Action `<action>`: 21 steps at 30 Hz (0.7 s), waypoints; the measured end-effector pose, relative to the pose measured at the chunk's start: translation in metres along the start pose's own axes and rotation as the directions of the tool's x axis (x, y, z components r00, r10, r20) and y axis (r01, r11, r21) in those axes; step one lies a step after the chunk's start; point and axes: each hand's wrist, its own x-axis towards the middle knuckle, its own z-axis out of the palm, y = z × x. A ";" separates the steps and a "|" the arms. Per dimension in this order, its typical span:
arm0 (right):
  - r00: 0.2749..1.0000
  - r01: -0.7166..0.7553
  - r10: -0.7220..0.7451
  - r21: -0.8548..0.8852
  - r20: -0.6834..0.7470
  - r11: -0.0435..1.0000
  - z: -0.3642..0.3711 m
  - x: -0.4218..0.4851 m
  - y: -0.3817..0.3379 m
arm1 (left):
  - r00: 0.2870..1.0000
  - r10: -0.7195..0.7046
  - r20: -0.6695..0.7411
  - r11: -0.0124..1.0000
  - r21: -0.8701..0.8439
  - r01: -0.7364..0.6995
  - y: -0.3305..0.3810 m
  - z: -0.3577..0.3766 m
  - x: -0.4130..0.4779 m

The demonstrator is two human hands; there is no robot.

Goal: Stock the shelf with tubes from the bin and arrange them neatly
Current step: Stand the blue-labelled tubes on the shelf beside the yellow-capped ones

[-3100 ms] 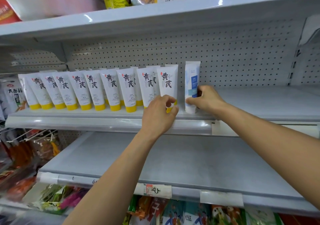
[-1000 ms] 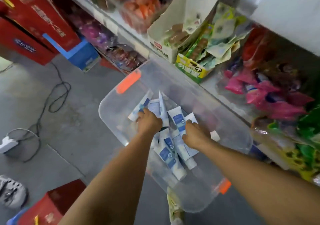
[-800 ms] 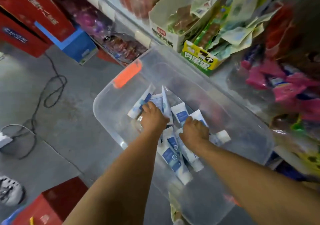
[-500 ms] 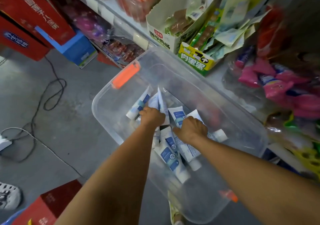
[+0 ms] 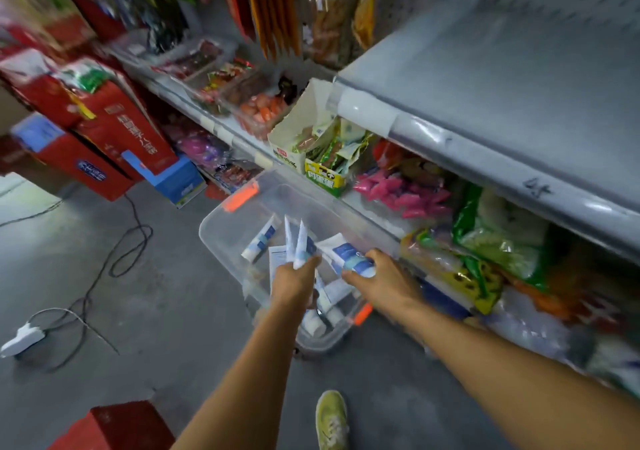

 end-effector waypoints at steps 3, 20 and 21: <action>0.994 0.066 -0.062 0.042 -0.085 0.997 -0.053 -0.062 0.022 | 0.997 0.059 0.045 0.994 -0.092 -0.055 0.004 0.020 -0.082; 0.962 0.221 -0.094 0.530 -0.255 0.819 -0.276 -0.374 0.153 | 0.759 0.375 0.533 0.797 -0.603 0.029 -0.012 0.173 -0.457; 0.959 0.234 -0.098 0.543 -0.267 0.806 -0.283 -0.384 0.156 | 0.755 0.403 0.518 0.787 -0.617 0.003 -0.010 0.181 -0.471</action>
